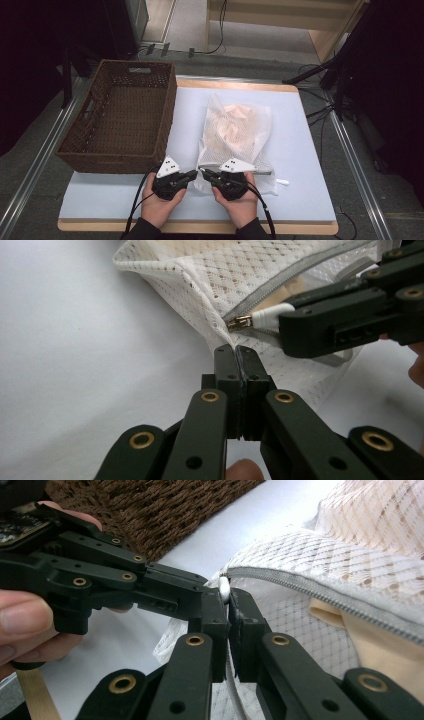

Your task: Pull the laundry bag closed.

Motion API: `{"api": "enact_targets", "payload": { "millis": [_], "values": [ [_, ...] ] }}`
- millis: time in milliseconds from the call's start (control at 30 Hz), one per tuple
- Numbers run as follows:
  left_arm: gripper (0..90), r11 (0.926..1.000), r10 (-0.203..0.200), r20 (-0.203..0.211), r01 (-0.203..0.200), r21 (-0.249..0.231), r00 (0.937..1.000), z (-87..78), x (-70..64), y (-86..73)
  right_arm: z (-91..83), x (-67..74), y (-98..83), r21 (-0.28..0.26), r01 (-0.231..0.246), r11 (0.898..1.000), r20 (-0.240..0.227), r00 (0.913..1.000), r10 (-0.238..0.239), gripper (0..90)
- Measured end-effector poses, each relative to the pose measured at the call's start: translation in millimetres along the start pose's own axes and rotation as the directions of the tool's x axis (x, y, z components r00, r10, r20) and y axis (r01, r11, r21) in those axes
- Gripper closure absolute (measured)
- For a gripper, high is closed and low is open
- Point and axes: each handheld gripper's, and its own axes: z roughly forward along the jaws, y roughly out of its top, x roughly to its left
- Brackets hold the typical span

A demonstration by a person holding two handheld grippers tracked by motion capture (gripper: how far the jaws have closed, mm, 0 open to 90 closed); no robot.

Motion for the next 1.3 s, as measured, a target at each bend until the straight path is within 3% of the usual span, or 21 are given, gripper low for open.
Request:
{"api": "enact_targets", "payload": {
  "millis": [133,233,333,467,600,733,767,867,933,1033,1133,1300],
  "values": [
    [90.0,0.9997,0.026,-0.016,-0.026,0.003,0.9995,0.4,-2.4,-0.7,0.2,0.4,3.2,-0.009,-0.002,1.000,0.000,1.0000,0.002,79.3],
    [90.0,0.9993,0.036,-0.019,-0.036,0.008,0.9992,0.9,-3.3,-1.0,0.9,-0.6,5.3,-0.014,-0.011,1.000,-0.010,0.9999,0.011,80.6],
    [90.0,0.9994,0.033,-0.019,-0.033,0.004,0.9993,0.1,-3.0,-0.9,1.2,-1.4,4.4,-0.013,-0.005,1.000,-0.004,1.0000,0.005,86.9],
    [90.0,0.9999,0.011,-0.009,-0.011,-0.006,0.9999,-0.8,-1.0,-1.6,0.1,-4.6,1.1,-0.006,-0.014,1.000,-0.018,0.9997,0.014,87.1],
    [90.0,0.9994,0.034,-0.009,-0.034,0.003,0.9994,-0.4,-2.9,-3.3,1.5,-7.6,-3.9,0.011,-0.014,1.000,-0.033,0.9994,0.014,87.0],
    [90.0,0.9998,0.020,0.001,-0.020,-0.011,0.9998,-2.7,-0.8,0.2,1.7,-9.1,-7.0,0.015,0.013,1.000,-0.021,0.9997,-0.012,87.2],
    [89.5,0.9999,0.014,0.003,-0.014,-0.009,0.9999,-2.4,0.5,0.7,-0.7,-10.7,-6.9,-0.002,-0.009,1.000,-0.038,0.9992,0.009,87.3],
    [86.2,0.9999,-0.003,0.024,0.003,-0.011,0.9997,-1.1,2.3,0.1,-3.0,-10.3,-5.8,-0.015,-0.007,1.000,-0.041,0.9991,0.007,87.3],
    [79.0,0.9999,-0.002,0.008,0.002,-0.015,1.0000,-0.3,2.8,-0.3,-5.1,-9.3,-4.6,-0.031,0.003,1.000,-0.045,0.9990,-0.005,87.3],
    [71.9,0.9999,0.008,0.027,-0.008,-0.012,0.9996,1.0,3.8,-0.8,-6.4,-9.3,-3.7,-0.044,0.005,0.999,-0.050,0.9987,-0.007,87.3],
    [71.9,0.9994,0.028,0.041,-0.027,-0.024,0.9988,3.4,3.0,1.5,-6.4,-10.5,-3.8,-0.047,-0.008,0.999,-0.067,0.9977,0.004,87.4],
    [71.4,0.9996,0.022,0.034,-0.022,-0.020,0.9992,7.3,4.0,3.2,-5.9,-10.5,-3.7,-0.049,-0.012,0.999,-0.080,0.9968,0.008,87.4]
  ]
}}
